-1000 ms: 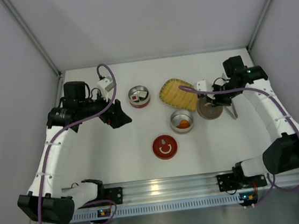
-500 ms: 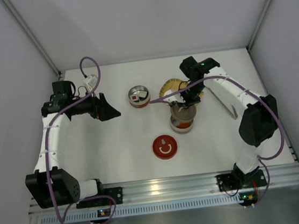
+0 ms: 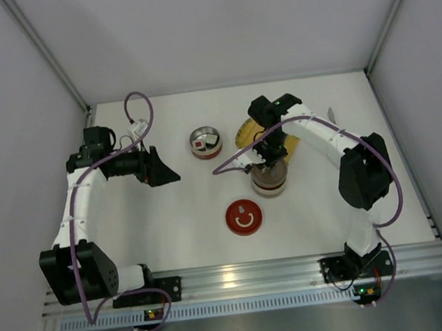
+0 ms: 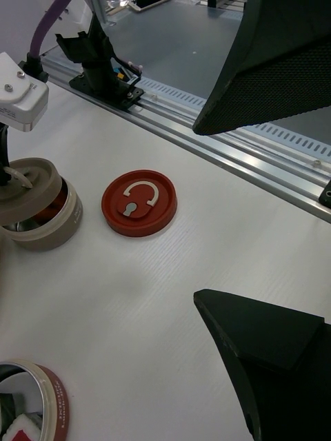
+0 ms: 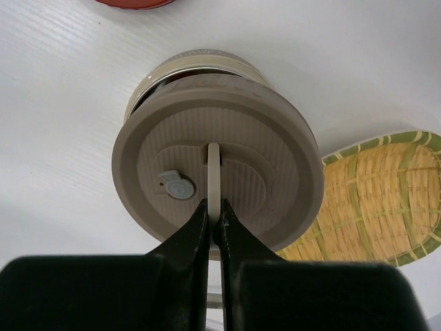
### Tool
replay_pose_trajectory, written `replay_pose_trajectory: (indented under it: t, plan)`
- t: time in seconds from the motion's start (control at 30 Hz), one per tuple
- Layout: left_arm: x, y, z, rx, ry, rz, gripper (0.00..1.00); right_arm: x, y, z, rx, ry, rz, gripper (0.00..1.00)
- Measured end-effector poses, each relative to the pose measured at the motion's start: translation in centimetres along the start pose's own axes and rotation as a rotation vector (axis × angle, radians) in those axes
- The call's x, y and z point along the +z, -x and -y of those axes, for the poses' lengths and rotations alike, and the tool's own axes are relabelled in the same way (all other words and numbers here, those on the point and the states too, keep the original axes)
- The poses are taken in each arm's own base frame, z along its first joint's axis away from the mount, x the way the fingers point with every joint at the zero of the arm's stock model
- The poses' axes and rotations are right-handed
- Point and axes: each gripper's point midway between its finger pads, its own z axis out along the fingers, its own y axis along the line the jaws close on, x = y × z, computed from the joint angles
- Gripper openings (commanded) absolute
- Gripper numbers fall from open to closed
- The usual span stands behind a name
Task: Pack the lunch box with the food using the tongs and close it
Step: Close the box lid on the packing box.
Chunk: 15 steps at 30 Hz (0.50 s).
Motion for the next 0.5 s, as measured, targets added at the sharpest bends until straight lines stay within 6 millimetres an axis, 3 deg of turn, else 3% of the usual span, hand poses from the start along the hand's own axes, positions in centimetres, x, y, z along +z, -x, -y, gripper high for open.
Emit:
replay_pose_trajectory:
  t: [0.2, 0.5]
  plan:
    - [0.01, -0.48, -0.29, 0.0, -0.001, -0.002, 0.98, 0.71, -0.4, -0.02, -0.006, 0.023, -0.019, 0.0]
    - [-0.33, -0.56, -0.54, 0.008, -0.006, 0.011, 0.98, 1.07, 0.5, -0.21, -0.032, 0.037, -0.026, 0.0]
